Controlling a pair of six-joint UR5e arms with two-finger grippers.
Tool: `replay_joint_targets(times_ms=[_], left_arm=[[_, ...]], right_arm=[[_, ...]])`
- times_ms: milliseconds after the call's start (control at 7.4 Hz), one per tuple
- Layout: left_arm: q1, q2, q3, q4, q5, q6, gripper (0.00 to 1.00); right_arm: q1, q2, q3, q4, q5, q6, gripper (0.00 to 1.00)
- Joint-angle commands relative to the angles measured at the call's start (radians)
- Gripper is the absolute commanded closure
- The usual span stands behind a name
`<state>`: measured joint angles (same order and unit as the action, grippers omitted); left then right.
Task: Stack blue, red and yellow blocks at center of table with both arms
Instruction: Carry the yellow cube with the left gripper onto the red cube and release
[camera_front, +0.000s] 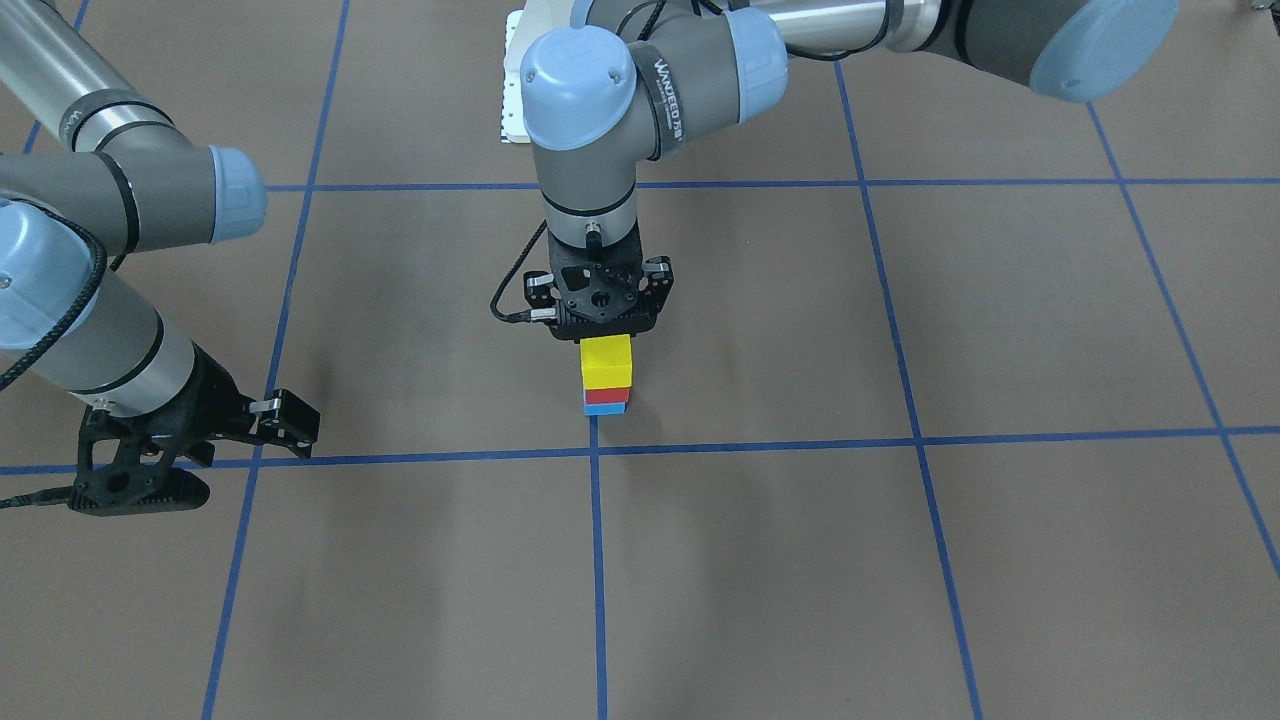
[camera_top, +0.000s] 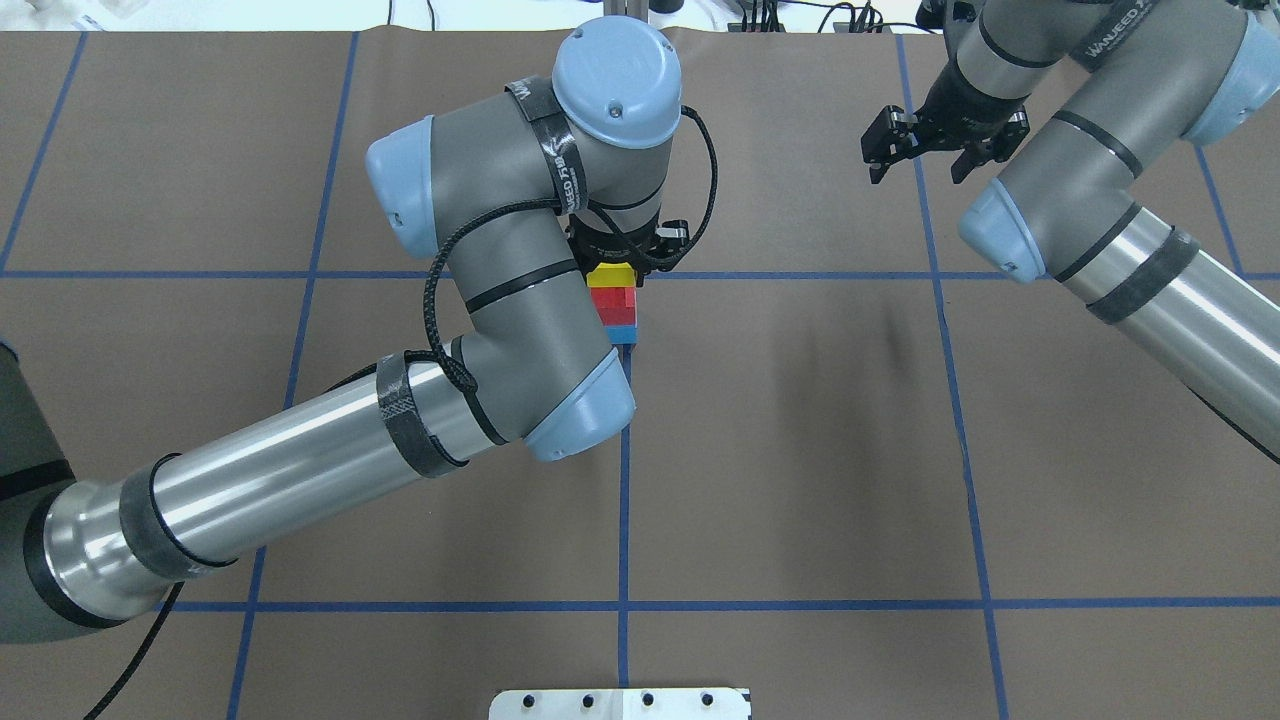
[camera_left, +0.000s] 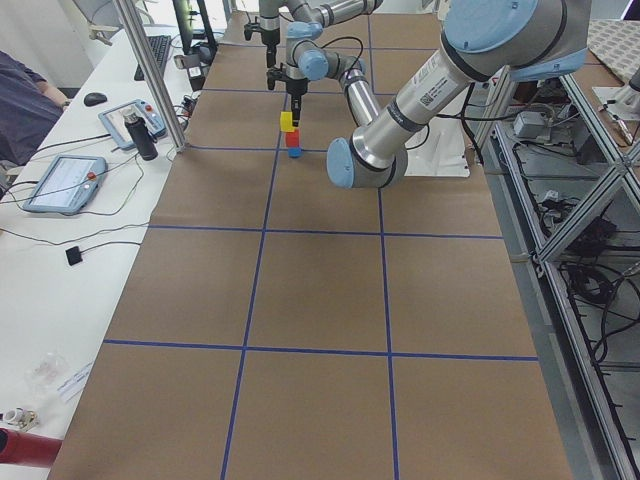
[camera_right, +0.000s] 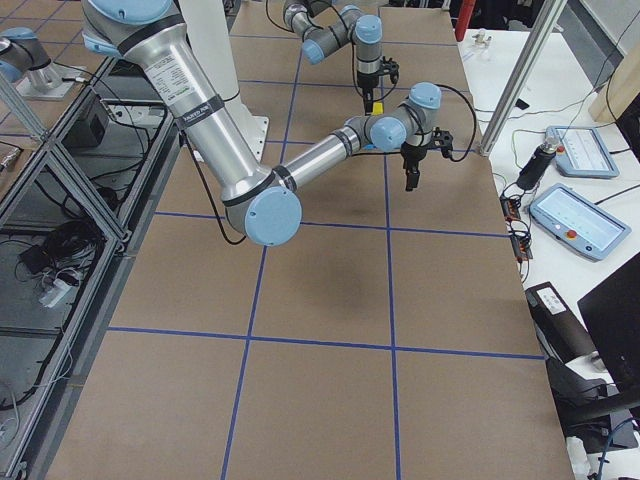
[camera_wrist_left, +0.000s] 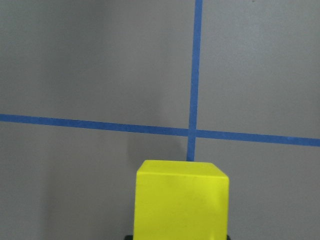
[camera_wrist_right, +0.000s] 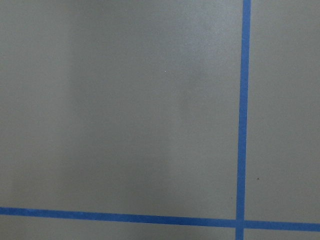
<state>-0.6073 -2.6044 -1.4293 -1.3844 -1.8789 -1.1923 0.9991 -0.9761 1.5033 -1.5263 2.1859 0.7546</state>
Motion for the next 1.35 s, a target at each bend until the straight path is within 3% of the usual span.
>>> replay_joint_targets(times_ms=[0, 811, 946, 1081, 1216], left_arm=[[0.008, 0.001, 0.001, 0.001, -0.002, -0.001, 1.00], [0.011, 0.009, -0.002, 0.008, -0.003, -0.001, 1.00], [0.011, 0.007, -0.002, 0.008, -0.003, -0.007, 0.90], [0.011, 0.009, -0.002, 0.008, -0.003, -0.012, 0.57], [0.011, 0.007, -0.003, 0.008, -0.002, -0.010, 0.33]], right_arm=[[0.001, 0.001, 0.000, 0.000, 0.000, 0.000, 0.01], [0.004, 0.001, -0.002, 0.000, 0.000, -0.001, 0.01], [0.004, 0.001, -0.002, 0.000, 0.000, -0.001, 0.01], [0.004, 0.001, -0.002, 0.000, 0.000, -0.001, 0.01], [0.006, 0.001, -0.002, 0.000, 0.001, -0.001, 0.01]])
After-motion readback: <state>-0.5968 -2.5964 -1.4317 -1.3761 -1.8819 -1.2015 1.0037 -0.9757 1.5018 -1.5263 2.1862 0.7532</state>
